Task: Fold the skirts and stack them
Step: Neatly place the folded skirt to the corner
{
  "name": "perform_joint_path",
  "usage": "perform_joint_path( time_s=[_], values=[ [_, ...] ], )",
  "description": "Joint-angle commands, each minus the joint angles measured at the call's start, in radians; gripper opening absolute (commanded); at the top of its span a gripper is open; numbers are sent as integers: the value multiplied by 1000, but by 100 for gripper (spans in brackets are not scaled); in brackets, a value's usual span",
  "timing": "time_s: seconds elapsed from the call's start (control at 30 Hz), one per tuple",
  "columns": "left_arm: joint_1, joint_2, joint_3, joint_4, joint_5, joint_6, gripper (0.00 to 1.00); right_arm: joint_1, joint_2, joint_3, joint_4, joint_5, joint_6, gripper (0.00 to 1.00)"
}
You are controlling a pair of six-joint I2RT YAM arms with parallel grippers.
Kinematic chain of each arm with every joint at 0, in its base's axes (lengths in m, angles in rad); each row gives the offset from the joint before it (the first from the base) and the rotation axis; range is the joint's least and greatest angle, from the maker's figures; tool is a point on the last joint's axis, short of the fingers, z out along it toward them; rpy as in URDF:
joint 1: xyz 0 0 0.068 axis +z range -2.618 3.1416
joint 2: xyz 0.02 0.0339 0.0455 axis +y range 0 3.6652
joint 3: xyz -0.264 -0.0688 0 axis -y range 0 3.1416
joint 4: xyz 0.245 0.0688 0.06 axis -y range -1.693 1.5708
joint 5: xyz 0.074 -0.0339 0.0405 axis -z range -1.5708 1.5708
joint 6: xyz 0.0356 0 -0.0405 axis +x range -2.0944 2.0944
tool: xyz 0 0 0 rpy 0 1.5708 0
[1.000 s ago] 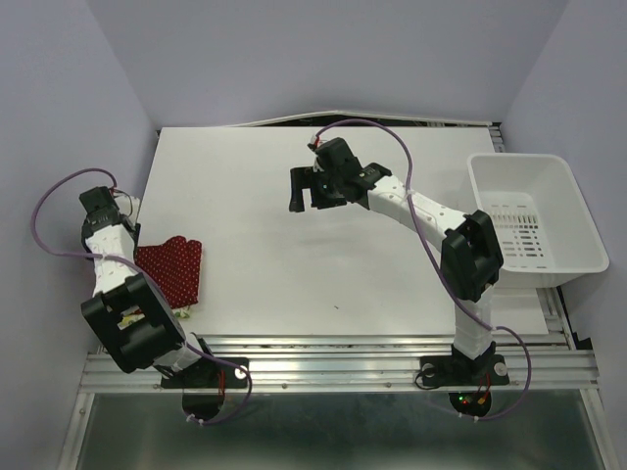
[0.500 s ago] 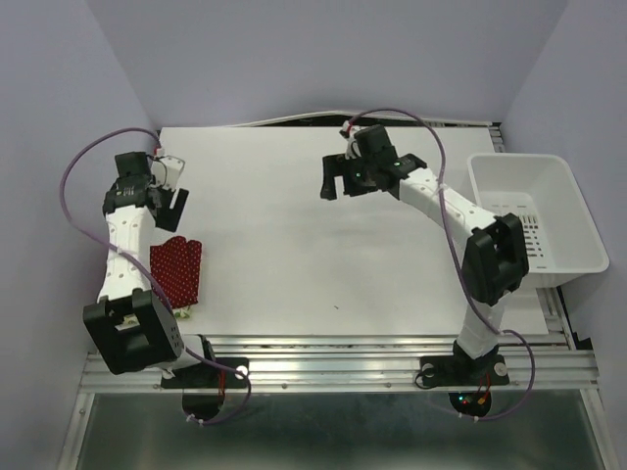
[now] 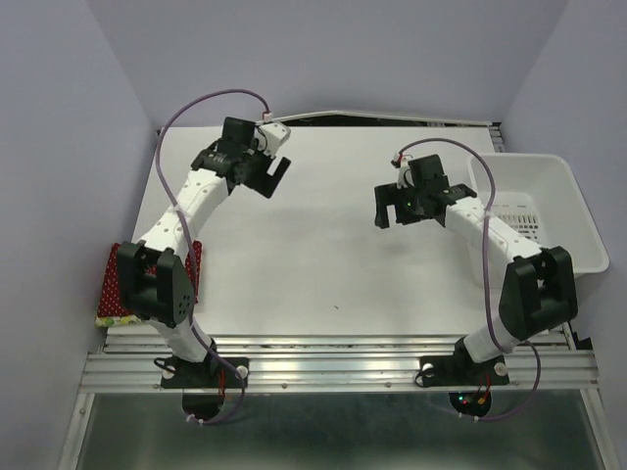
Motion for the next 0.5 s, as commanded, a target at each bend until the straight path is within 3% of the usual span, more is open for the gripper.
perform_joint_path(
  time_s=[0.0,0.2,0.47],
  values=[
    [-67,-2,-73,107,54,-106,99,8,-97,-106,65,26,-48,100],
    [-152,-42,-220,228,50,-132,99,8,-148,-192,102,7,-43,100],
    [-186,-110,-302,254,28,-132,99,8,-169,-206,116,-35,-35,100]
  ],
)
